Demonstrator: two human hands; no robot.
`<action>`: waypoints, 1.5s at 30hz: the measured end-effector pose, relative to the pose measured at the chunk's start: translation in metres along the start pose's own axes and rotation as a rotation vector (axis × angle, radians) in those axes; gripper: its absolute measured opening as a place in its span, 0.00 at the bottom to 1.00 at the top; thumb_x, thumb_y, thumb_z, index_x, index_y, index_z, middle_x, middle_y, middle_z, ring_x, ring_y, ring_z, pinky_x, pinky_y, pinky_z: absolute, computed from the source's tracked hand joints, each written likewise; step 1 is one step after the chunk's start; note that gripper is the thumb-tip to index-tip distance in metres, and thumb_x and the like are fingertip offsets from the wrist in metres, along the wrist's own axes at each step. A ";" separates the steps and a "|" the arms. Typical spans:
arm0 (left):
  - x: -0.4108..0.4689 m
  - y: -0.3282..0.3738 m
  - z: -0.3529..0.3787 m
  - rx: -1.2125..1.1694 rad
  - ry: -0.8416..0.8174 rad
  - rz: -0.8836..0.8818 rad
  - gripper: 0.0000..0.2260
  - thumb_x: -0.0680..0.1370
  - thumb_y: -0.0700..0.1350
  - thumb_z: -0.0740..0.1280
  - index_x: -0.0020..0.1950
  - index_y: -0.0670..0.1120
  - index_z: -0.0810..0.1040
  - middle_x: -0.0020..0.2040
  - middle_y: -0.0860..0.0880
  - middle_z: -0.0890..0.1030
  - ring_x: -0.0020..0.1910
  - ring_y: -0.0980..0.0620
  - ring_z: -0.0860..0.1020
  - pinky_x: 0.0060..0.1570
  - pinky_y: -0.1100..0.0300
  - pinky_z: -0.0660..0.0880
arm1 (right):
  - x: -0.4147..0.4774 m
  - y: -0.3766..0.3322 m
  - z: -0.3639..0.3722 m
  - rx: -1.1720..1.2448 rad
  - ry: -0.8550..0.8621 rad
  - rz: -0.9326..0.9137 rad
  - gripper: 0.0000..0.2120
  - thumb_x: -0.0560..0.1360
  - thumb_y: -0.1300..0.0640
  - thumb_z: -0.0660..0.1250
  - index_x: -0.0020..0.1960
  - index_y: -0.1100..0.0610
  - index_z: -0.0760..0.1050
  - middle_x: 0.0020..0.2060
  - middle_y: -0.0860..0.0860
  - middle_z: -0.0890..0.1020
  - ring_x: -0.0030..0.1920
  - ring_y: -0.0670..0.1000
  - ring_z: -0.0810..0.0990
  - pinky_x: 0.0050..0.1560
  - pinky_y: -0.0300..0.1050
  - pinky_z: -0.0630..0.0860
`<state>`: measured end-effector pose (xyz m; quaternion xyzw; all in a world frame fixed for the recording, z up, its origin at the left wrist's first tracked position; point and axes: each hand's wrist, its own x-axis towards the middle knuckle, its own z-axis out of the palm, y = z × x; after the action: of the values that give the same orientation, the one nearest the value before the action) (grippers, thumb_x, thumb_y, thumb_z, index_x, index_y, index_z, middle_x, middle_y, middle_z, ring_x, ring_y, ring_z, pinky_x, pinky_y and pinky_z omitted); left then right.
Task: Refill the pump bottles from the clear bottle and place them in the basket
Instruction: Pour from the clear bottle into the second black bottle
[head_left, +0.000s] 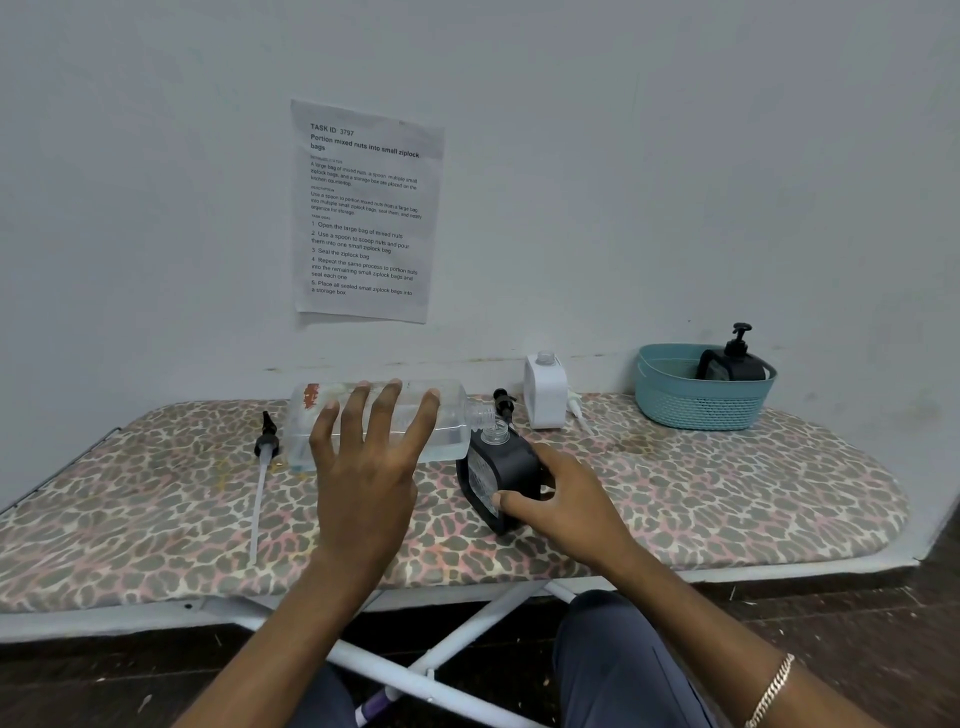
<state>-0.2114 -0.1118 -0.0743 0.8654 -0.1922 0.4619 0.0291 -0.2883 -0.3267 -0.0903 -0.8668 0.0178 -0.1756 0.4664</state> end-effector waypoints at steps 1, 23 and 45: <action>0.000 0.000 0.000 0.000 0.001 0.000 0.38 0.68 0.26 0.68 0.75 0.51 0.77 0.72 0.41 0.77 0.73 0.35 0.73 0.72 0.36 0.61 | 0.000 0.000 0.000 0.002 0.001 0.001 0.18 0.72 0.49 0.77 0.61 0.46 0.79 0.49 0.40 0.86 0.49 0.38 0.82 0.53 0.41 0.80; 0.001 0.000 0.001 0.006 0.005 0.001 0.38 0.67 0.26 0.69 0.74 0.51 0.77 0.71 0.41 0.77 0.73 0.36 0.73 0.72 0.36 0.62 | 0.001 0.000 0.000 -0.001 0.005 0.009 0.20 0.73 0.49 0.77 0.63 0.46 0.78 0.50 0.40 0.85 0.50 0.37 0.82 0.52 0.39 0.79; 0.001 0.000 0.001 -0.004 0.006 0.002 0.38 0.67 0.26 0.68 0.75 0.51 0.77 0.71 0.41 0.77 0.72 0.35 0.73 0.72 0.36 0.61 | 0.000 -0.001 0.000 0.006 0.004 0.009 0.18 0.72 0.50 0.77 0.61 0.46 0.79 0.49 0.40 0.86 0.50 0.37 0.82 0.52 0.38 0.78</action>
<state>-0.2105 -0.1120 -0.0741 0.8638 -0.1939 0.4641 0.0311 -0.2882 -0.3259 -0.0890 -0.8649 0.0219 -0.1754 0.4699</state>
